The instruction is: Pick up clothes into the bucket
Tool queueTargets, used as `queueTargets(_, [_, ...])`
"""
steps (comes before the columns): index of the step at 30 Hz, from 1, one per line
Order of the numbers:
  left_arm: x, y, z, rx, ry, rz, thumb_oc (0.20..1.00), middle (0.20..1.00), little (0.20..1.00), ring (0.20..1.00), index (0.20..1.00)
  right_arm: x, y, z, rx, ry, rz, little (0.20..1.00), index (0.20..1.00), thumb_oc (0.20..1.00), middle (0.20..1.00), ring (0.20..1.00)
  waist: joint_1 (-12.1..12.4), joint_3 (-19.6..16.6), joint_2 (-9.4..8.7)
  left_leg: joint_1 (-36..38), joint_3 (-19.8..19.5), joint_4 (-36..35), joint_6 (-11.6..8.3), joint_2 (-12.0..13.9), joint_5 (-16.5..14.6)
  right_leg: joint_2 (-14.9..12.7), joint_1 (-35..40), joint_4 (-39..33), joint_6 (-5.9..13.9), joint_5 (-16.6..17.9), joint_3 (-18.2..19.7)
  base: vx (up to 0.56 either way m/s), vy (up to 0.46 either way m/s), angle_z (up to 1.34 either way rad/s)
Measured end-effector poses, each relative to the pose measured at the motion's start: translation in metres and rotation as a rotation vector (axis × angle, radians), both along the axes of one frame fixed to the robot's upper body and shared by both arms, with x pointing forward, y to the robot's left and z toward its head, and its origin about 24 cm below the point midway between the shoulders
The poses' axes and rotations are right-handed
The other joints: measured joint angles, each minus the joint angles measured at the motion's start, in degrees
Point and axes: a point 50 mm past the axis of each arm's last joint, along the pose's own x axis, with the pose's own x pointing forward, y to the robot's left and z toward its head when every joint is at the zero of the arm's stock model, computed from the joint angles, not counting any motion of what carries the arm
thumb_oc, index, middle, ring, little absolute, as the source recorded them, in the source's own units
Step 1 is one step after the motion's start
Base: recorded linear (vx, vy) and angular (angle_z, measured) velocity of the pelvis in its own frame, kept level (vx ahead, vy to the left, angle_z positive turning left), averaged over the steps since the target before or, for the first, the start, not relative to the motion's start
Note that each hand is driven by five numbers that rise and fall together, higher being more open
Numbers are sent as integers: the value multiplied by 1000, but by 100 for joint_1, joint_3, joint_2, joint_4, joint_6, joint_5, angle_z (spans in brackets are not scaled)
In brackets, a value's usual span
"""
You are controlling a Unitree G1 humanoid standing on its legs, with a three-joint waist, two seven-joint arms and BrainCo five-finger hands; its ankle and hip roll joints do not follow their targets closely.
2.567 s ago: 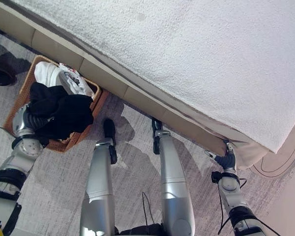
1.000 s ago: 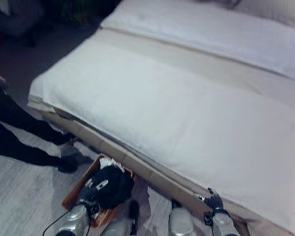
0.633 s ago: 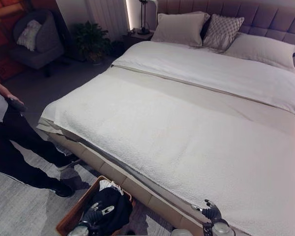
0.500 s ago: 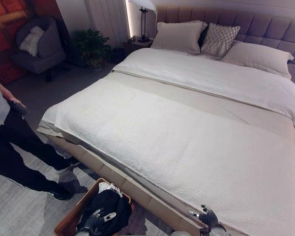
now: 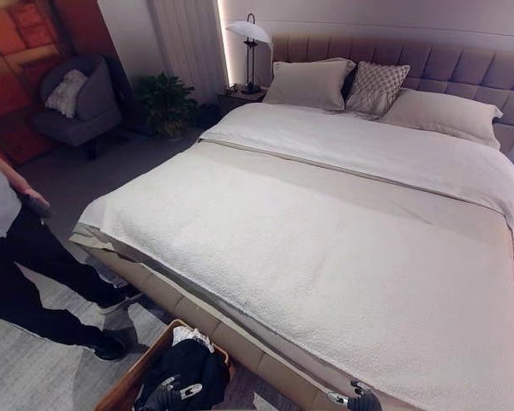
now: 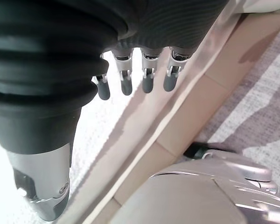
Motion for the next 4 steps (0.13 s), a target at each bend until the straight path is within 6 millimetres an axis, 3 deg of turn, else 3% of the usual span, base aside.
queueTargets(4, [1, 0, 0, 0, -1, -3, 1000, 1000, 1000, 1000, 1000, 0, 0, 0, 1, -1, 2, 1000, 1000, 1000, 1000, 1000, 1, -6, -3, 15, 0, -2, -18, 0, 11, 10, 102, -122, 8, 81, -1, 0, 0, 0])
